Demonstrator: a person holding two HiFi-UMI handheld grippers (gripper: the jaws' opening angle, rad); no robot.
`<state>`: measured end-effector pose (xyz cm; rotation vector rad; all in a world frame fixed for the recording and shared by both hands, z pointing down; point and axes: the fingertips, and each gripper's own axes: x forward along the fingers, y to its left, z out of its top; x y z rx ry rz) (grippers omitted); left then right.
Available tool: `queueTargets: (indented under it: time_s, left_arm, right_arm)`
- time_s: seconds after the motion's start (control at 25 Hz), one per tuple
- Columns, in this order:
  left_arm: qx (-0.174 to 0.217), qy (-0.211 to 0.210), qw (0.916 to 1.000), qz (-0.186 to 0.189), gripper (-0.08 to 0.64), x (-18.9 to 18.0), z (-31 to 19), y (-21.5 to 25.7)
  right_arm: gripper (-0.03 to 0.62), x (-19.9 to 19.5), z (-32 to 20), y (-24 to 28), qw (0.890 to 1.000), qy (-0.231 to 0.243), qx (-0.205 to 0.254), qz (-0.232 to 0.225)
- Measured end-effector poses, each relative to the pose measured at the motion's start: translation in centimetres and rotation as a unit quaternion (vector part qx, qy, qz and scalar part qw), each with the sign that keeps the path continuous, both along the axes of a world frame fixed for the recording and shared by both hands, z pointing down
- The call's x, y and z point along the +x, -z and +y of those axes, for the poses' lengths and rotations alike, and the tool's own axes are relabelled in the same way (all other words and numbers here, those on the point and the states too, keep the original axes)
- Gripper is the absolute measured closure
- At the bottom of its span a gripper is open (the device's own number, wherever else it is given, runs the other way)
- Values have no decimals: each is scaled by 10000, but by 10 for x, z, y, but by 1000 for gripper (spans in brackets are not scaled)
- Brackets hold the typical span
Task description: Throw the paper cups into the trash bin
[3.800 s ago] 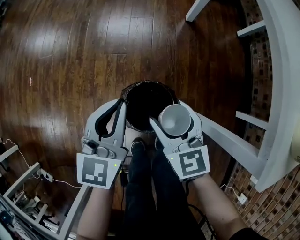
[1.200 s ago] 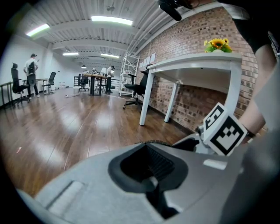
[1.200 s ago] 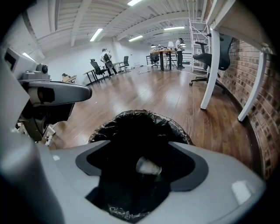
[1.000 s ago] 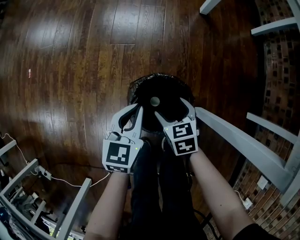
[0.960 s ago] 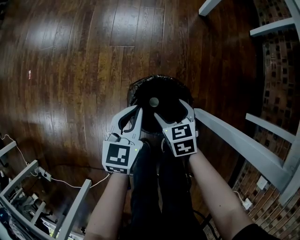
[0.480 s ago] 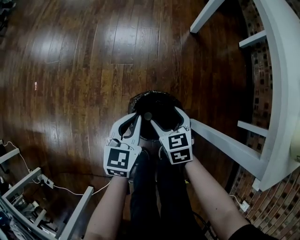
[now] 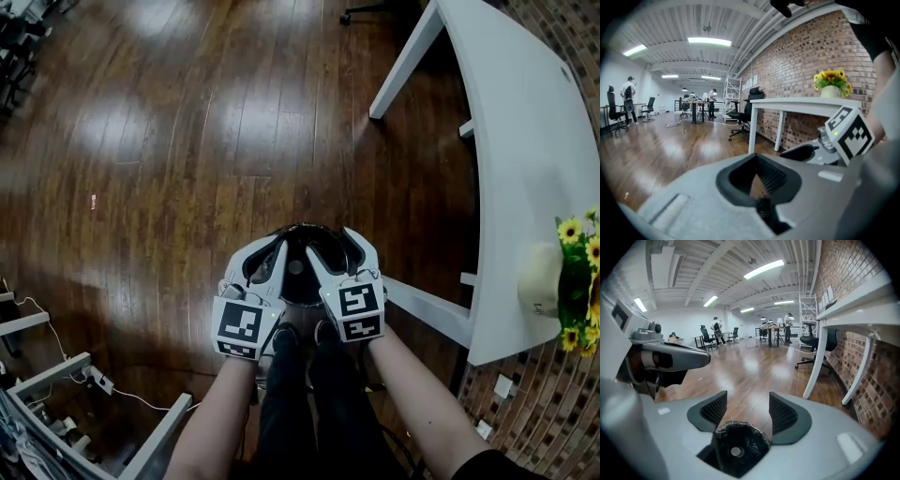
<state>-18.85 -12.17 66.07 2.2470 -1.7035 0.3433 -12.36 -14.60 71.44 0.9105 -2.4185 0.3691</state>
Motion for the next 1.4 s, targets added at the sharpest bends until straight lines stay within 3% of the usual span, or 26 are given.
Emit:
queueTargets:
  time_s: [0.2, 0.4, 0.64, 1.04, 1.4]
  left_arm:
    - [280, 100, 9996, -5, 557, -6, -7, 60]
    - [893, 352, 9954, 57, 555, -13, -24, 141]
    - [1392, 231, 9899, 87, 555, -4, -30, 219]
    - [1739, 370, 9839, 174, 555, -3, -9, 296]
    - [2147, 159, 9764, 166, 555, 12, -1, 355]
  right_arm:
    - [337, -8, -10, 72, 9988, 16, 378, -325]
    - [355, -20, -27, 149, 9934, 40, 892, -723]
    - [403, -24, -33, 233, 9834, 36, 1408, -1140]
    - [502, -8, -33, 331, 9664, -65, 2065, -1530]
    - [560, 1, -9, 404, 9513, -88, 2499, -1801]
